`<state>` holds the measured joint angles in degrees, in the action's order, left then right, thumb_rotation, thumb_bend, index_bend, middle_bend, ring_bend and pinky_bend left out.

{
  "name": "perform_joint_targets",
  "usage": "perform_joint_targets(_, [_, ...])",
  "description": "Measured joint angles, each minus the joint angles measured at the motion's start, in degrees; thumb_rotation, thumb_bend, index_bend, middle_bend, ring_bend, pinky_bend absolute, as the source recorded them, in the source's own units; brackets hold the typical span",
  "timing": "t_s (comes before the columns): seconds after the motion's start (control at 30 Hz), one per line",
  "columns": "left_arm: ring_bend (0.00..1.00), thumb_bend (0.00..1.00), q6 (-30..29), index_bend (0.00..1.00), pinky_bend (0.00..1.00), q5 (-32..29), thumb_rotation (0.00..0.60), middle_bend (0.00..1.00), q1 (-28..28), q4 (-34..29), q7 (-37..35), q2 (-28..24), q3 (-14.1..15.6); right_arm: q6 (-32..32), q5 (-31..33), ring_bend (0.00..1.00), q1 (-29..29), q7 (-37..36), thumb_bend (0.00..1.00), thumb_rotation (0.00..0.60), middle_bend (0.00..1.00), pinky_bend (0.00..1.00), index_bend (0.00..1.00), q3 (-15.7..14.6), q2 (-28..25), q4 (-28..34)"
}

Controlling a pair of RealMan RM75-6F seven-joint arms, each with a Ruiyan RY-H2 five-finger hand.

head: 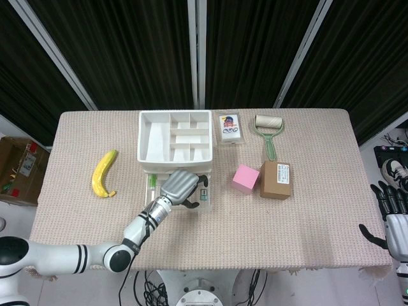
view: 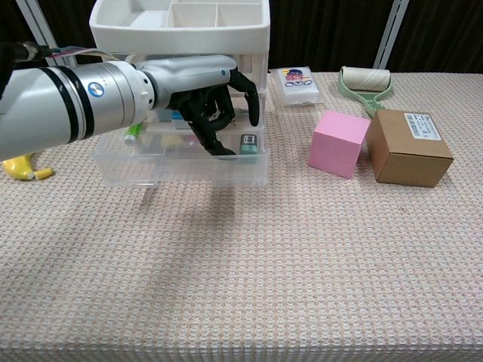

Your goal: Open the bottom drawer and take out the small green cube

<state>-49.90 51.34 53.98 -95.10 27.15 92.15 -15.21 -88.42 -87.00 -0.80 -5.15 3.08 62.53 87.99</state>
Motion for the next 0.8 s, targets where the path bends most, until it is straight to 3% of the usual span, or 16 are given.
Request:
perform_joint_targets(0.47, [0.95,0.21,-2.1,0.38,1.00,-6.5,0.600,0.81,3.8,1.8,4.4,2.2,1.3,0.4,0.3,0.00,0.0,-0.9,0.13,0.600,0.00,0.00,0.00,0.1,0.2,-0.8])
perform_joint_targets(0.8, [0.95,0.29,-0.6,0.42,1.00,-9.2,0.600,0.82,5.2,2.4,1.8,2.8,0.8,0.7,0.5,0.00,0.0,-0.8,0.13,0.600,0.00,0.00,0.00,0.1,0.2,-0.7])
